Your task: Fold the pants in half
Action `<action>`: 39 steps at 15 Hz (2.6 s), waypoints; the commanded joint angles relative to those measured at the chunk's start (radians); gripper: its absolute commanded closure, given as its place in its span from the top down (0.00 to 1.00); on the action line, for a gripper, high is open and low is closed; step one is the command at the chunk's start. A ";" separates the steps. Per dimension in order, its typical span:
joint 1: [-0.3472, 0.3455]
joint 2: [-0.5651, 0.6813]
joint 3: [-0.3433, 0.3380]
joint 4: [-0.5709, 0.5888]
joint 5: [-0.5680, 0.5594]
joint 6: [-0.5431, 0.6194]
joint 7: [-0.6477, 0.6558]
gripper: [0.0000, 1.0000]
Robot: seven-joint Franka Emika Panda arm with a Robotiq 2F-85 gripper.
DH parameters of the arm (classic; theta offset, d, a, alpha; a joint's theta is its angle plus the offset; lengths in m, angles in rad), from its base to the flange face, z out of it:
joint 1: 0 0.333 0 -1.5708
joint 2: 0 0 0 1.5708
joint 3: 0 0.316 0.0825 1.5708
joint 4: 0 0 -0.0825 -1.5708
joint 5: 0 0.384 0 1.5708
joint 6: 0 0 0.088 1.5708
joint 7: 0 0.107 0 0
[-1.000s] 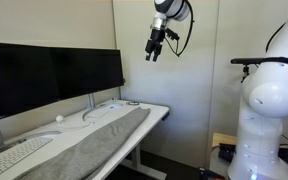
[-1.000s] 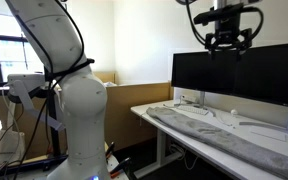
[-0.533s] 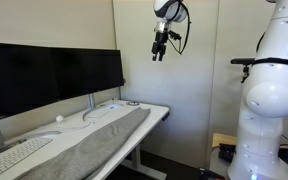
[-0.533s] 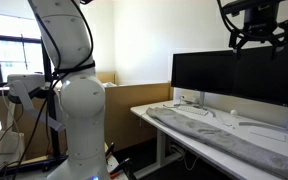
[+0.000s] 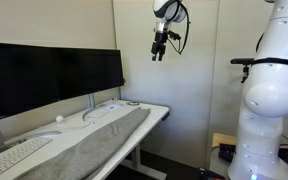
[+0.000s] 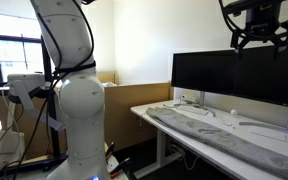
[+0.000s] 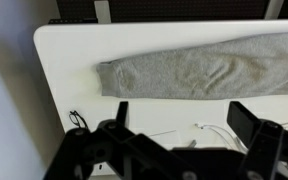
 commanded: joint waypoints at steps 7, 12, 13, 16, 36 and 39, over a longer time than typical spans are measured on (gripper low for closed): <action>-0.098 0.191 0.007 0.061 -0.016 0.088 -0.050 1.00; -0.161 0.336 0.021 0.164 0.001 0.078 -0.091 1.00; -0.171 0.366 0.028 0.189 0.002 0.074 -0.094 1.00; -0.202 0.461 0.055 0.269 0.009 0.053 -0.103 1.00; -0.299 0.733 0.187 0.545 0.042 -0.017 -0.028 1.00; -0.307 0.811 0.219 0.649 0.050 -0.050 -0.029 1.00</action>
